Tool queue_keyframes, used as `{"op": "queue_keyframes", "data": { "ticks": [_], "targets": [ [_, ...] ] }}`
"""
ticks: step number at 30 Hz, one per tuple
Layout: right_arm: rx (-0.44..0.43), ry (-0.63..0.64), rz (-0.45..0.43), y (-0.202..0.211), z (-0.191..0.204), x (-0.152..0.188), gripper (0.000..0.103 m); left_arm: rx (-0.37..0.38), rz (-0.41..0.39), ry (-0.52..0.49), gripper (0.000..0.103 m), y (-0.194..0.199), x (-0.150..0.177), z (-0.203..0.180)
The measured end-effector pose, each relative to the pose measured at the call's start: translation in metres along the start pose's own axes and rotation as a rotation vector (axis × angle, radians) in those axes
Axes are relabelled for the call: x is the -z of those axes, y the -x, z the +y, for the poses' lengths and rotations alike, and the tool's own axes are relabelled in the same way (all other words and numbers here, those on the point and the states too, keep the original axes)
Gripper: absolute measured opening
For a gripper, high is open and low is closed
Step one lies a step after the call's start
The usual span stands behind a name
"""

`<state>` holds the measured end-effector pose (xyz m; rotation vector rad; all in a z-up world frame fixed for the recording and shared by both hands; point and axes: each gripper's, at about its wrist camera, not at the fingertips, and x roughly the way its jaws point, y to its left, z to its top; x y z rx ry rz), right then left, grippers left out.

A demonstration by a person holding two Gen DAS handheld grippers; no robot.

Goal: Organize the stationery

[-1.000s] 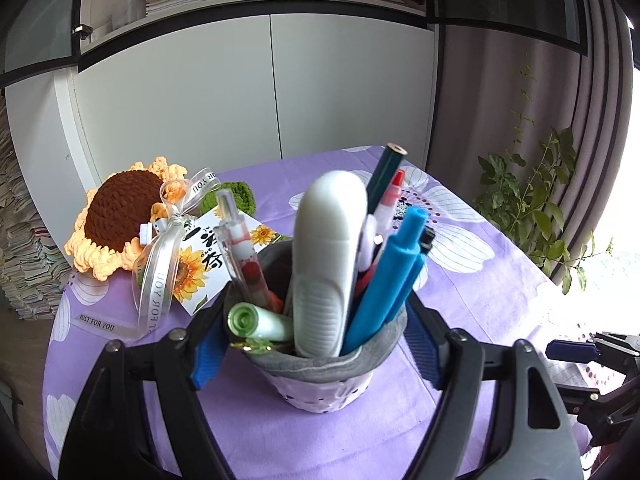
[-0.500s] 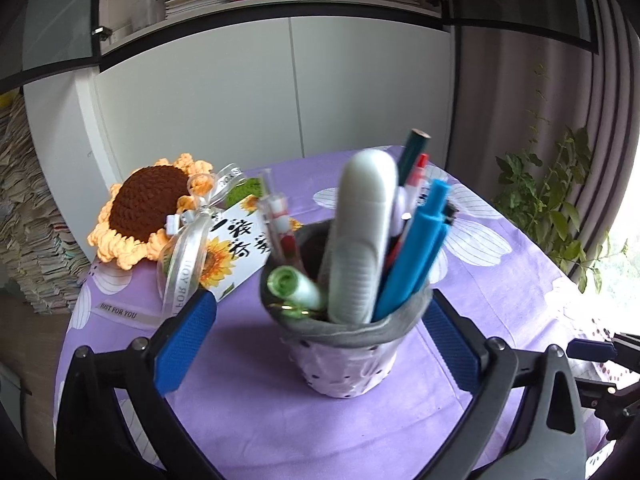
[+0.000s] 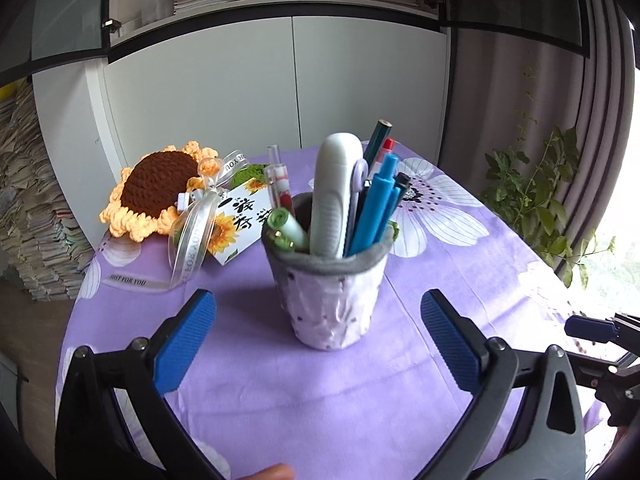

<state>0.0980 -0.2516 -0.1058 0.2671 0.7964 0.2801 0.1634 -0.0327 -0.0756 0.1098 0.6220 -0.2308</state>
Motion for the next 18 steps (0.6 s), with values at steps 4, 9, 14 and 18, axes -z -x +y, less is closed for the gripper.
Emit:
{"op": "queue_keyframes", "data": {
  "ticks": [4, 9, 14, 18],
  "targets": [
    [0.013, 0.020, -0.017, 0.013, 0.014, -0.003, 0.069, -0.056, -0.001, 0.021, 0.102, 0.028, 0.005, 0.002],
    [0.044, 0.079, -0.065, 0.038, 0.038, -0.008, 0.069, -0.092, -0.053, -0.001, 0.102, 0.073, 0.005, 0.001],
    [0.098, 0.121, -0.146, 0.069, 0.063, -0.014, 0.076, -0.148, -0.112, -0.003, 0.102, 0.120, 0.004, 0.000],
    [0.118, 0.094, -0.222, 0.095, 0.078, -0.016, 0.083, -0.151, -0.146, 0.013, 0.102, 0.149, 0.010, 0.003]
  ]
}}
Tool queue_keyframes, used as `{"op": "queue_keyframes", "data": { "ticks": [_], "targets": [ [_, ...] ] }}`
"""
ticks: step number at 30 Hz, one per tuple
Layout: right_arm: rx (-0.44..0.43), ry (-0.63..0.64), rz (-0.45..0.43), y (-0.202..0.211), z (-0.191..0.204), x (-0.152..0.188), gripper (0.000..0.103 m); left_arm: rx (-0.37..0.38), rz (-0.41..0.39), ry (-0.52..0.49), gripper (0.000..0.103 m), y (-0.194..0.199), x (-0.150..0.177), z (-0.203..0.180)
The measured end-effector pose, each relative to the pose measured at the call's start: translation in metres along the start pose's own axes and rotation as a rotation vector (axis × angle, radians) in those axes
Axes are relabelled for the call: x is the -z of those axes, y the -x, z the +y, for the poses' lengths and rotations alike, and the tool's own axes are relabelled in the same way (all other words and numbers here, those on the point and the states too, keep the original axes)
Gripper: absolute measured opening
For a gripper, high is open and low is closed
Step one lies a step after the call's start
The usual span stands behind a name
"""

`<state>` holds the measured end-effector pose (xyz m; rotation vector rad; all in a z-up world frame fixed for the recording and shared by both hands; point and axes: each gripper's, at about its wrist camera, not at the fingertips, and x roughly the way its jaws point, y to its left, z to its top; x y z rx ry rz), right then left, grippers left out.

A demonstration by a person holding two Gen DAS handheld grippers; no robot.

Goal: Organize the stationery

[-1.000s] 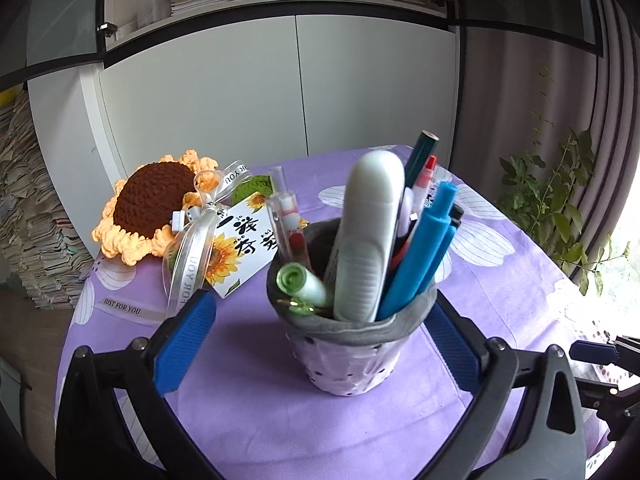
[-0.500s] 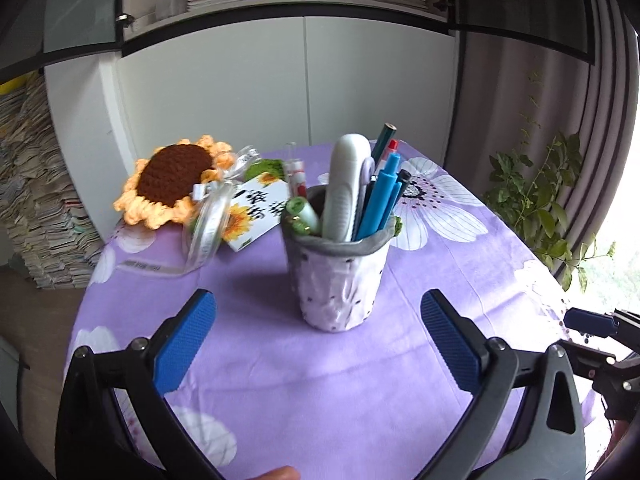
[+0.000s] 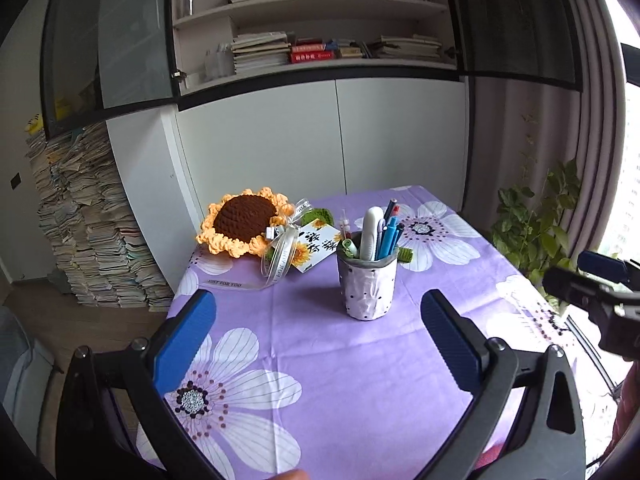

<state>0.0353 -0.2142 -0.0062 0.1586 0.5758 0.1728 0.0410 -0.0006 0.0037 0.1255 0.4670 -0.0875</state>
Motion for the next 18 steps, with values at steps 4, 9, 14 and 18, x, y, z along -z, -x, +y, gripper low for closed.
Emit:
{"op": "queue_keyframes", "data": {
  "ticks": [4, 9, 14, 18],
  "targets": [
    [0.051, -0.001, -0.066, 0.026, 0.014, -0.007, 0.086, -0.007, -0.032, 0.011, 0.102, 0.024, 0.002, 0.002],
    [0.057, 0.048, -0.141, 0.059, 0.030, -0.007, 0.093, -0.026, -0.080, 0.006, 0.102, 0.056, 0.003, 0.003],
    [0.053, 0.062, -0.209, 0.089, 0.040, -0.005, 0.096, -0.034, -0.137, 0.011, 0.102, 0.085, 0.004, 0.007],
    [0.033, 0.082, -0.257, 0.110, 0.047, -0.003, 0.096, -0.037, -0.172, 0.014, 0.102, 0.103, 0.004, 0.008]
  ]
}}
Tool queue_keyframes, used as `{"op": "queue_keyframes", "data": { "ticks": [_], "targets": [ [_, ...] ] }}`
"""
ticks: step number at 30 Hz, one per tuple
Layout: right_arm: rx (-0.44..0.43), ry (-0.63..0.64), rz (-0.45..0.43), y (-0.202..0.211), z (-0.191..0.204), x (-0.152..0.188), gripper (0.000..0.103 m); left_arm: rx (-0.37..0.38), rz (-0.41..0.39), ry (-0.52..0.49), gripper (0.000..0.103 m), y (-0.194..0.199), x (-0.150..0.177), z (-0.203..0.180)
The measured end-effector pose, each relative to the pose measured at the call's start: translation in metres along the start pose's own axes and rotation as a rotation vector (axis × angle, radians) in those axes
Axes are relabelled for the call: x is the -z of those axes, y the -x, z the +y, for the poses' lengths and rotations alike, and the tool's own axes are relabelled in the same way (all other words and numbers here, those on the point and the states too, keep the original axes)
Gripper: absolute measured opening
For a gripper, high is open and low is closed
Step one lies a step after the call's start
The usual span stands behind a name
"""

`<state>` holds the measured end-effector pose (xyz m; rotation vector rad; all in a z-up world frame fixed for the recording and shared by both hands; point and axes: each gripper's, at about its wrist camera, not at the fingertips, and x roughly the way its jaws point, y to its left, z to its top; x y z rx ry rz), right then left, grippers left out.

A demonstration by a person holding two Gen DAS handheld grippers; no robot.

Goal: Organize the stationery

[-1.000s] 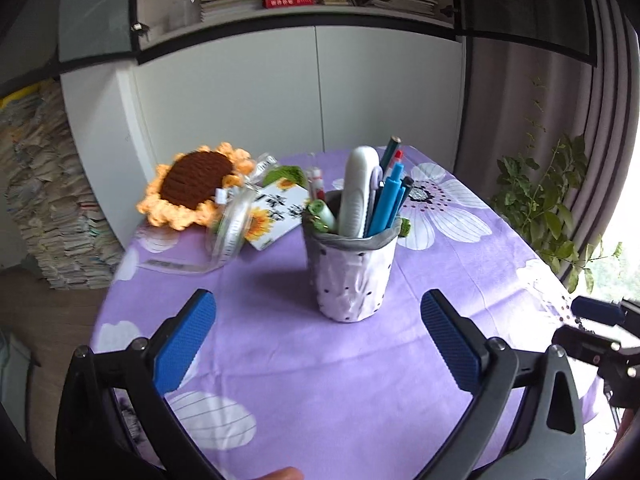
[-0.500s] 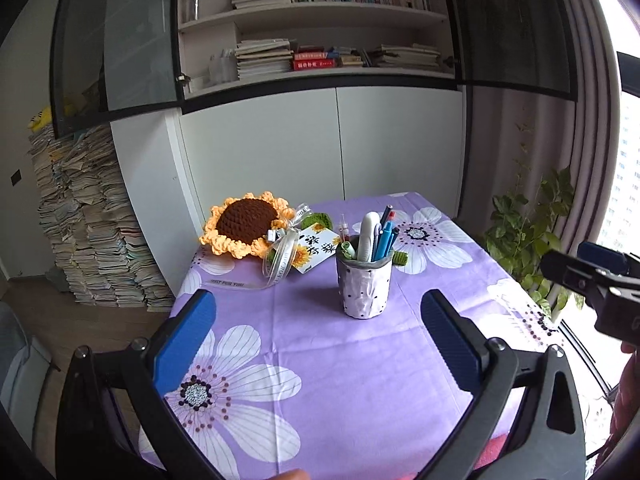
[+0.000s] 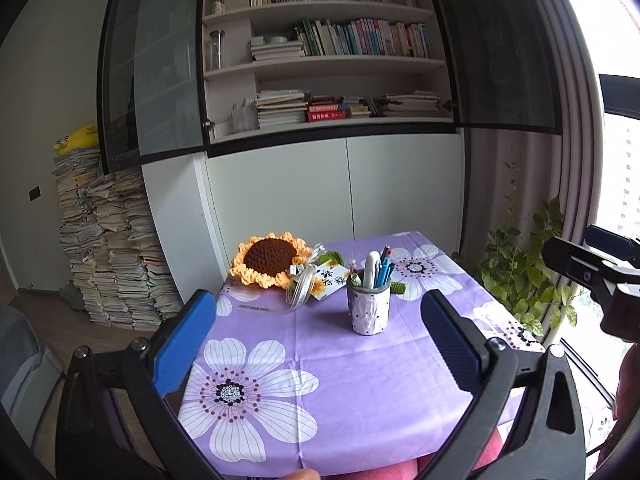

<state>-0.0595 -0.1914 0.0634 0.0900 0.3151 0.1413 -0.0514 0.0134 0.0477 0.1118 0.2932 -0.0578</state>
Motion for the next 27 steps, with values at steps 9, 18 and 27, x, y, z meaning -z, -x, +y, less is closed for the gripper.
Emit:
{"op": "queue_keyframes", "data": {
  "ticks": [9, 18, 27],
  "targets": [
    [-0.021, 0.063, -0.049, 0.036, 0.018, -0.014, 0.097, -0.006, -0.093, 0.036, 0.102, 0.031, -0.014, 0.005],
    [-0.023, 0.028, -0.140, 0.058, 0.022, -0.039, 0.103, -0.020, -0.144, 0.058, 0.102, 0.044, -0.024, 0.011],
    [-0.050, 0.066, -0.090, 0.050, 0.026, -0.030, 0.103, -0.010, -0.115, 0.042, 0.102, 0.036, -0.019, 0.007]
  ]
}}
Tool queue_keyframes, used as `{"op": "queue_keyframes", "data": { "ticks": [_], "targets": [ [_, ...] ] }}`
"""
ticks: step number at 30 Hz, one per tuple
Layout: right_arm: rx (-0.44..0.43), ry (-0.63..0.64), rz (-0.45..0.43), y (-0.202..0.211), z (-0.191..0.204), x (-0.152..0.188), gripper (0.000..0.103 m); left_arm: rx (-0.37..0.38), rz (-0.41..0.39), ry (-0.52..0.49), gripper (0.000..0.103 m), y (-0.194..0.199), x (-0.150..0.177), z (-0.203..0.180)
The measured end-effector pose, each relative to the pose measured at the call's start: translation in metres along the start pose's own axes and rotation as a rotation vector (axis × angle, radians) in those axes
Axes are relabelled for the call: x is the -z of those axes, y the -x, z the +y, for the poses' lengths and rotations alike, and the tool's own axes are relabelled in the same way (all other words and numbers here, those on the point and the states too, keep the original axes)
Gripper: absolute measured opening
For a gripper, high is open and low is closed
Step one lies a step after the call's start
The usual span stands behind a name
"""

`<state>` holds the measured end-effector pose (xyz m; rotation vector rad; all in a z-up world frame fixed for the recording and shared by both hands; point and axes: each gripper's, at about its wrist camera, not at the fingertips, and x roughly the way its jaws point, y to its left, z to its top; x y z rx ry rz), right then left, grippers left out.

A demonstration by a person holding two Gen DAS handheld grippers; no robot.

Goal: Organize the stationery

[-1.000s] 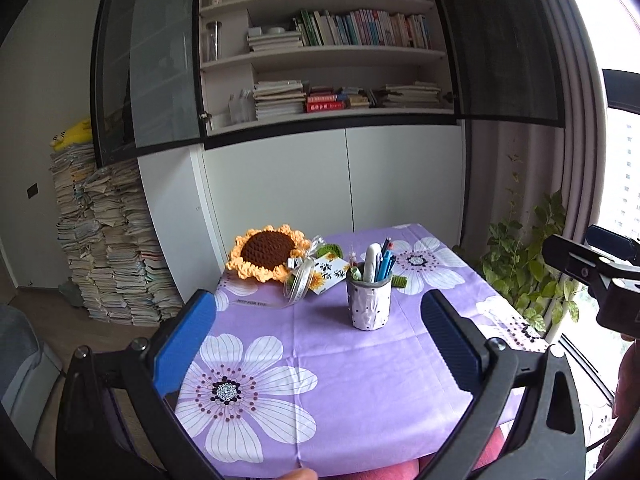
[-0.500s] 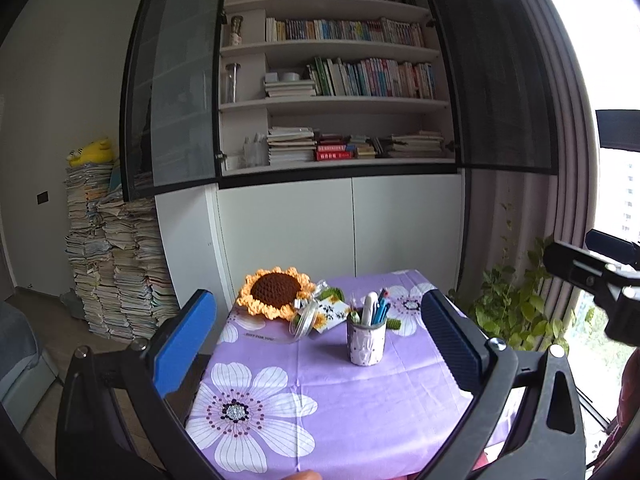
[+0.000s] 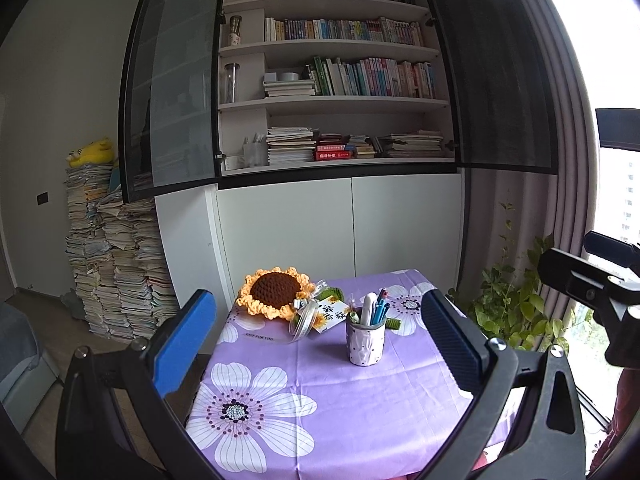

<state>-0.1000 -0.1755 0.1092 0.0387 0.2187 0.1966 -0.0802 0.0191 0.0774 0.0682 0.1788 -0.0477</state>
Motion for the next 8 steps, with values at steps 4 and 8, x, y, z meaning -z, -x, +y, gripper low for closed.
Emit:
{"op": "queue_keyframes", "data": {
  "ticks": [4, 8],
  "targets": [
    [0.001, -0.003, 0.002, -0.0003, -0.0003, 0.0004, 0.103, 0.003, -0.012, -0.003, 0.102, 0.0020, -0.0014, -0.0003],
    [0.004, -0.008, -0.004, -0.0016, -0.0014, 0.0018, 0.103, 0.005, -0.019, -0.012, 0.102, 0.0026, -0.0007, -0.0019]
  ]
}}
